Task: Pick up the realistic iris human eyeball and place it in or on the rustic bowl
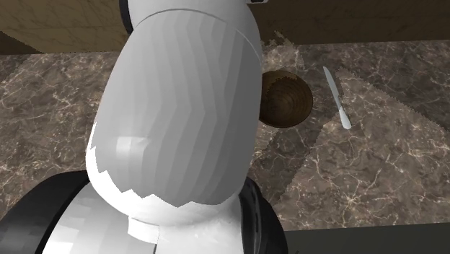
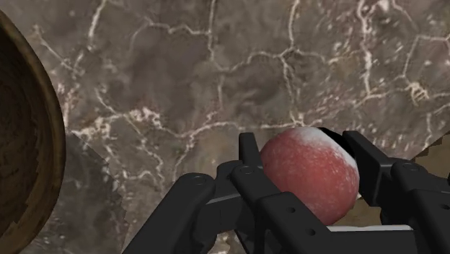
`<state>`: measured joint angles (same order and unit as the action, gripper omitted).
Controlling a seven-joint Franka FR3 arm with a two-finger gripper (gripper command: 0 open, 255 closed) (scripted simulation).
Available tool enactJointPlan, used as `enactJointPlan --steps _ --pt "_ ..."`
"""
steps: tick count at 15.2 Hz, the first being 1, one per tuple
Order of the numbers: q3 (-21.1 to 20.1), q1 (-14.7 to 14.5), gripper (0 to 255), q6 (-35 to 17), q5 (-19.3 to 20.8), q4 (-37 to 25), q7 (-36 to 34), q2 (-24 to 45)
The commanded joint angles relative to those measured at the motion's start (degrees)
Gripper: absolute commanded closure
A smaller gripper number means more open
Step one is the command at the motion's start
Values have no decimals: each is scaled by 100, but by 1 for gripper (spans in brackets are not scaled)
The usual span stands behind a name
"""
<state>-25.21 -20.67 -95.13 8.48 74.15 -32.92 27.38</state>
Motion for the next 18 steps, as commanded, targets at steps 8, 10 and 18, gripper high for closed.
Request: enactJointPlan --steps 8,10,18 --pt "-9 -122 255 760 29 -859 1 94" --pt "-7 -167 255 950 49 -1106 -2 150" --pt "19 210 255 1071 -100 -822 337 -269"
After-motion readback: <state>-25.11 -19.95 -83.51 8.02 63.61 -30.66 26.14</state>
